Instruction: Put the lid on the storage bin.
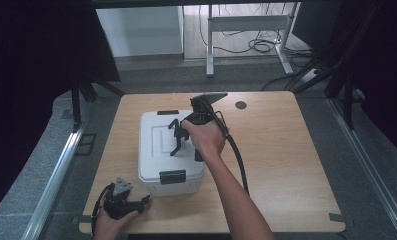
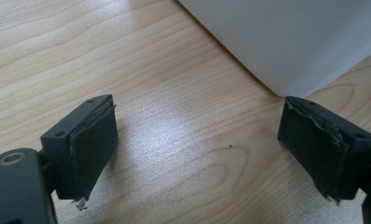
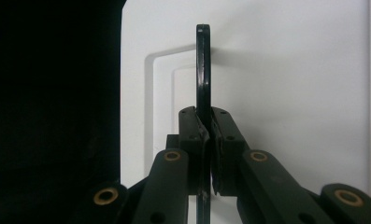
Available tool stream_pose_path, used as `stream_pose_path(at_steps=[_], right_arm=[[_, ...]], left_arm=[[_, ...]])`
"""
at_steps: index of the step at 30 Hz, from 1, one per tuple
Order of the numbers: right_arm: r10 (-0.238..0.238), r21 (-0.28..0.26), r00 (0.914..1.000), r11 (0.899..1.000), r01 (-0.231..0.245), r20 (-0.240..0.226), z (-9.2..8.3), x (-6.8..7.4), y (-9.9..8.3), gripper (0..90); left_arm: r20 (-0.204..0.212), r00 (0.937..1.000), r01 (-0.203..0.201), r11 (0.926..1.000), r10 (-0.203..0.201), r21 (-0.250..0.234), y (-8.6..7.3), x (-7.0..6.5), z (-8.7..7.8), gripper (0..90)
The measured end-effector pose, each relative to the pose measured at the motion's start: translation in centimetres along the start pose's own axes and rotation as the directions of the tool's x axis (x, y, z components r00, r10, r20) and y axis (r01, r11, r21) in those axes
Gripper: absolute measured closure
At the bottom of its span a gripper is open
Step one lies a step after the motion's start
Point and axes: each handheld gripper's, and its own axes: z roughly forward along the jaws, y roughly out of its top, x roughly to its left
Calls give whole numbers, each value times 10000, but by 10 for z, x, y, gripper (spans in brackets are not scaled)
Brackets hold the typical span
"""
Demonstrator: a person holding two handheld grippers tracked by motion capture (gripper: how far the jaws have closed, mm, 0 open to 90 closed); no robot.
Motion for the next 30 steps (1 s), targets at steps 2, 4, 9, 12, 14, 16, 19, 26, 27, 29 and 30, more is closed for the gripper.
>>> stream_pose_path(at_steps=[2,4,9,12,14,16,19,26,27,29,30], right_arm=[[32,8,10000,10000,-32,-3,2,1,0,846],[34,11,10000,10000,-34,37,6,0,-1,846],[37,16,9999,10000,-37,126,10,-1,-1,843],[148,42,9997,9999,-149,183,15,-7,-1,843],[217,57,9997,9997,-218,55,16,-9,-1,843],[316,67,9995,9995,-315,-61,16,-11,-1,841],[373,54,9993,9993,-373,-47,16,-11,-1,841],[562,-99,9984,9984,-562,-34,18,-15,-2,842],[578,-106,9983,9983,-578,-43,18,-15,-2,842],[507,-155,9987,9986,-507,13,18,-14,-3,843],[455,-159,9990,9988,-455,35,18,-13,-3,842]], left_arm=[[1,10000,-4,10000,4,0,0,0,0,120],[2,10000,-6,10000,6,1,0,0,0,120],[16,10000,-23,10000,23,14,0,0,0,120],[22,10000,-20,10000,20,8,0,0,0,120],[22,10000,-22,10000,22,16,0,0,0,120],[22,10000,-25,10000,25,15,0,0,0,120],[23,10000,-24,10000,24,17,0,0,0,120],[19,10000,-36,10000,36,17,0,0,0,120],[18,10000,-34,10000,34,15,0,0,0,120],[20,10000,-34,10000,34,15,0,0,0,120],[20,10000,-34,10000,34,15,0,0,0,120]])
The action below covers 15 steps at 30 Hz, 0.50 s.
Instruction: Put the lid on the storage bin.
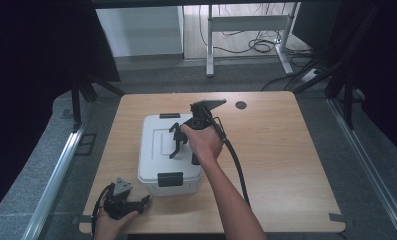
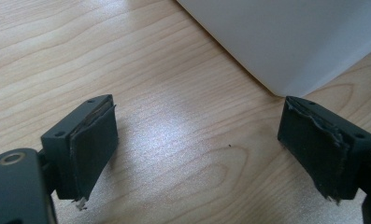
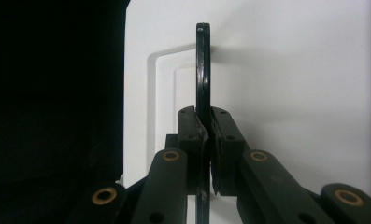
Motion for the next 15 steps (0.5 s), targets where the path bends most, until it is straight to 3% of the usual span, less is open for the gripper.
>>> stream_pose_path(at_steps=[12,15], right_arm=[[75,47,9999,10000,-75,85,-1,2,0,836],[45,172,10000,9998,-46,29,0,1,-1,782]], left_arm=[[9,10000,4,10000,-4,-8,0,0,0,120],[6,10000,5,10000,-5,-7,0,0,0,120]])
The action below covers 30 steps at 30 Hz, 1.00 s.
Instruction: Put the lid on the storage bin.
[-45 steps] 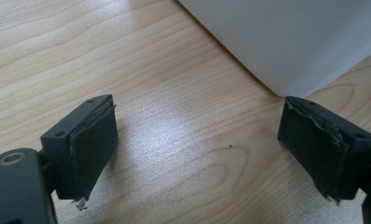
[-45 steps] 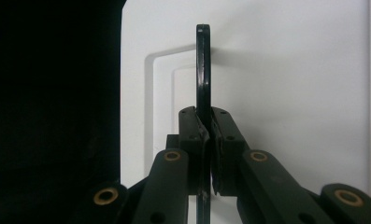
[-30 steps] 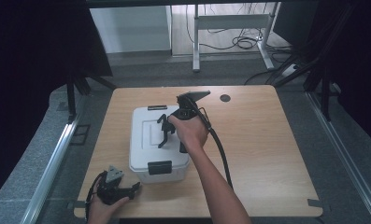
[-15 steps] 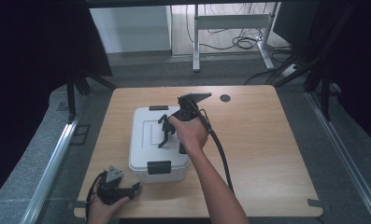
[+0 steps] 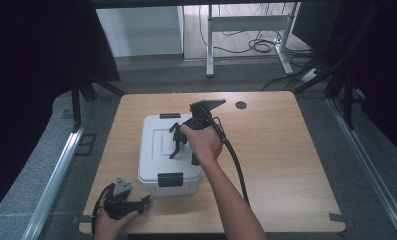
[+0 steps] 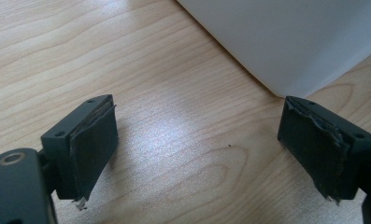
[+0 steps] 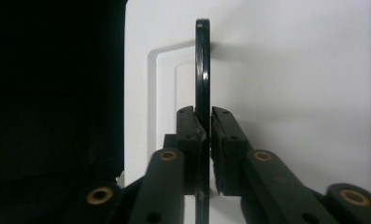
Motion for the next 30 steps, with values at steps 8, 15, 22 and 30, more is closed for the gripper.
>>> stream_pose_path(at_steps=[8,15,22,30], right_arm=[[-589,-699,9973,9960,557,-444,-13,-1,0,587],[-1424,-1364,9883,9816,1338,-555,-32,-12,-4,486],[-2442,-1857,9683,9551,2309,-520,-48,-37,-13,452],[-2907,-2378,9550,9332,2694,-591,-65,-65,-23,425]], left_arm=[[3,10000,-2,10000,2,6,0,0,0,120],[-2,10000,-8,10000,8,12,0,0,0,120],[0,10000,-10,10000,10,14,0,0,0,120],[1,10000,-5,10000,5,18,0,0,0,120]])
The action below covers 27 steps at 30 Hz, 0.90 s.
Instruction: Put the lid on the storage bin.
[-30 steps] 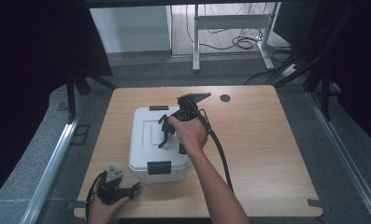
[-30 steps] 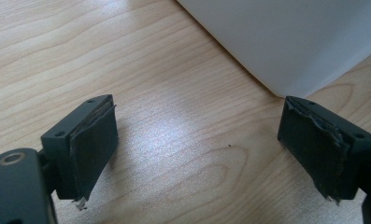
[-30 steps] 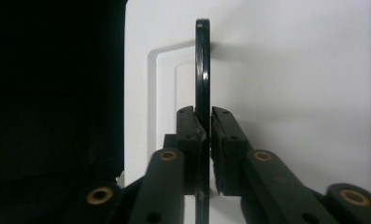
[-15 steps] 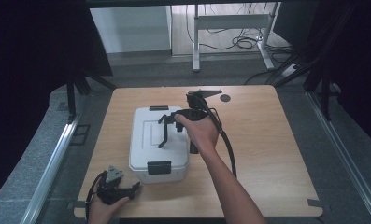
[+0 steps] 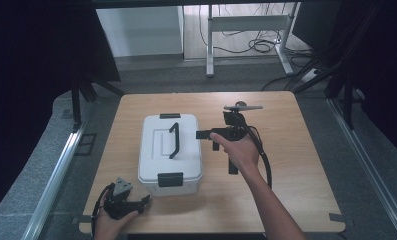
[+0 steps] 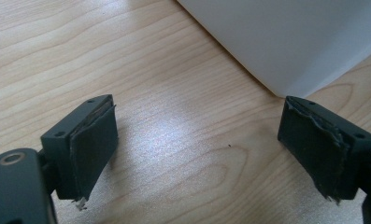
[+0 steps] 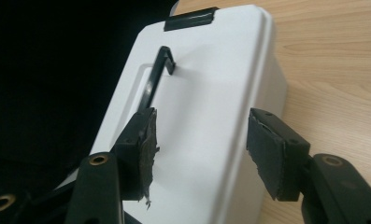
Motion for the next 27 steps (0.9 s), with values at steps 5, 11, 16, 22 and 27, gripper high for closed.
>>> stream_pose_path(at_steps=[5,11,16,22,27], right_arm=[[-146,-210,9999,9997,147,42,-11,-12,-7,406],[-263,-455,9997,9986,263,28,-27,-32,-20,390],[-367,-627,9991,9973,379,203,-37,-53,-36,368],[-285,-836,9992,9960,306,264,-48,-78,-57,364],[-113,-1014,9998,9948,132,190,-55,-94,-71,364]], left_arm=[[7,10000,3,10000,-3,-3,0,0,0,119],[2,10000,7,10000,-7,-28,0,0,0,119],[-3,10000,3,10000,-3,-31,0,0,0,119],[-4,10000,9,10000,-9,-35,0,0,0,119],[-4,10000,5,10000,-5,-34,0,0,0,118]])
